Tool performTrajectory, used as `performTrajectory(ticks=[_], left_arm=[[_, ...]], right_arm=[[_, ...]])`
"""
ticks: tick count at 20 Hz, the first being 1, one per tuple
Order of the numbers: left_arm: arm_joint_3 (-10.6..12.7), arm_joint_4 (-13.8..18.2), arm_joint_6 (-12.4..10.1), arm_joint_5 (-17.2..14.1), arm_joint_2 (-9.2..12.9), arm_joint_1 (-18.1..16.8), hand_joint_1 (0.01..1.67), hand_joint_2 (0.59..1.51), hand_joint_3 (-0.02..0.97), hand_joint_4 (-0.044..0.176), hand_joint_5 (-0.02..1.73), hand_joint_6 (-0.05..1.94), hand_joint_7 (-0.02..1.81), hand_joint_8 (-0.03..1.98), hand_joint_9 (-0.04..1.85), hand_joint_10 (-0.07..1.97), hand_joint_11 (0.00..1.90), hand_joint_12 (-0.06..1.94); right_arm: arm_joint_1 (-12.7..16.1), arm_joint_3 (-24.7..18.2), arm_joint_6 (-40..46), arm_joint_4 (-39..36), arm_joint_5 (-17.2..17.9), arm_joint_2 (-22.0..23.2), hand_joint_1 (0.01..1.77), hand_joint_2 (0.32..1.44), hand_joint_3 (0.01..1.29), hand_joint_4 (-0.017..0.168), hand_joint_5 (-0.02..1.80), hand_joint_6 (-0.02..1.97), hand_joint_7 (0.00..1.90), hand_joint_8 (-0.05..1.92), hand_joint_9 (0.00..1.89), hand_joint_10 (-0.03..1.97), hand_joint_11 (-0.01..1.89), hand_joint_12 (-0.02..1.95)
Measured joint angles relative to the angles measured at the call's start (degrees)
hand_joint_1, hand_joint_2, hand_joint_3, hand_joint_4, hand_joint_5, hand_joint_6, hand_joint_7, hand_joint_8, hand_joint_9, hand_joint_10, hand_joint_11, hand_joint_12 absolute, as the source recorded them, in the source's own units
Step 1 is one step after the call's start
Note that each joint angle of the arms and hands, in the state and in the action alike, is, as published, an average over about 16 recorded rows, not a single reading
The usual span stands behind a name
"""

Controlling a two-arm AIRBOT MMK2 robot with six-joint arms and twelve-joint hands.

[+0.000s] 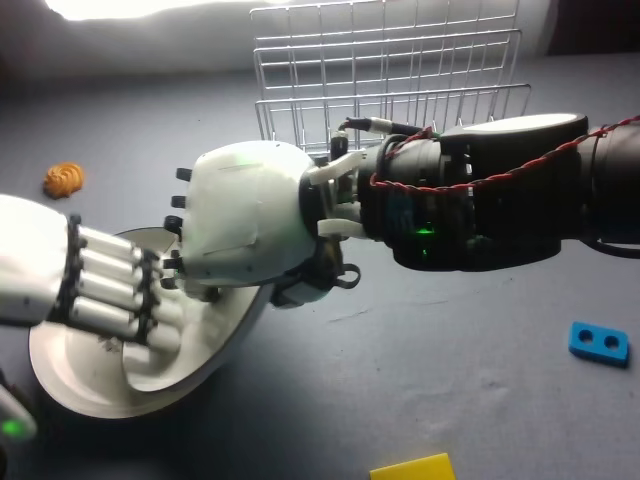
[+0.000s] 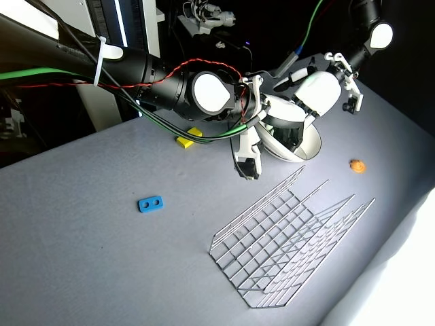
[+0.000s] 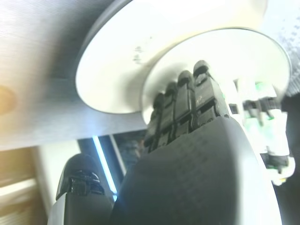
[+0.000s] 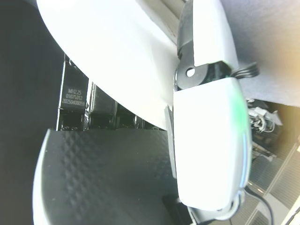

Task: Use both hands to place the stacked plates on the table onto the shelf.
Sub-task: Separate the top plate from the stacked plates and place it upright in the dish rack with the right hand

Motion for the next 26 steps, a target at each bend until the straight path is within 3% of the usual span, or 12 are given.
performTrajectory(ticks=[9, 13, 16, 19, 26], left_arm=[[1.8, -1.8, -5.3, -0.7, 5.0, -6.6, 0.01, 1.142, 0.011, 0.001, 0.06, 0.02, 0.06, 0.02, 0.04, 0.01, 0.02, 0.01], [2.9, -1.1, -7.3, -1.1, 7.1, -10.1, 0.01, 1.146, 0.011, 0.001, 0.07, 0.02, 0.06, 0.02, 0.04, 0.01, 0.02, 0.01], [3.7, 0.6, -8.6, -1.6, 8.2, -13.3, 0.01, 1.146, 0.011, 0.001, 0.07, 0.02, 0.07, 0.02, 0.04, 0.01, 0.02, 0.01], [4.5, 3.0, -10.2, -2.0, 9.1, -17.5, 0.01, 1.147, 0.011, 0.001, 0.07, 0.02, 0.06, 0.02, 0.03, 0.01, 0.02, 0.01], [5.4, 10.5, -12.8, -2.3, 10.4, -26.4, 0.01, 1.147, 0.012, 0.002, 0.06, 0.02, 0.06, 0.02, 0.02, 0.01, 0.02, 0.01]], right_arm=[[3.0, -4.7, 0.0, 0.9, -2.1, 2.8, 1.25, 0.93, 0.01, 0.006, 0.94, 0.54, 1.06, 0.58, 1.22, 0.27, 0.90, 1.06], [5.4, -8.6, -0.1, 2.5, -3.3, 6.0, 1.25, 0.94, 0.01, 0.014, 0.97, 0.68, 1.11, 0.61, 1.25, 0.21, 0.90, 1.06], [7.4, -12.5, -0.1, 4.7, -4.1, 9.5, 1.25, 0.94, 0.01, 0.017, 1.00, 0.77, 1.15, 0.60, 1.27, 0.15, 0.90, 1.06], [9.3, -16.4, 0.2, 7.2, -3.9, 13.7, 1.25, 0.95, 0.01, 0.014, 1.03, 0.81, 1.19, 0.52, 1.26, 0.25, 0.91, 1.06], [13.0, -22.0, 9.0, 8.9, -0.2, 22.6, 1.27, 0.95, 0.01, 0.010, 1.05, 0.84, 1.22, 0.49, 1.24, 0.35, 0.96, 1.04]])
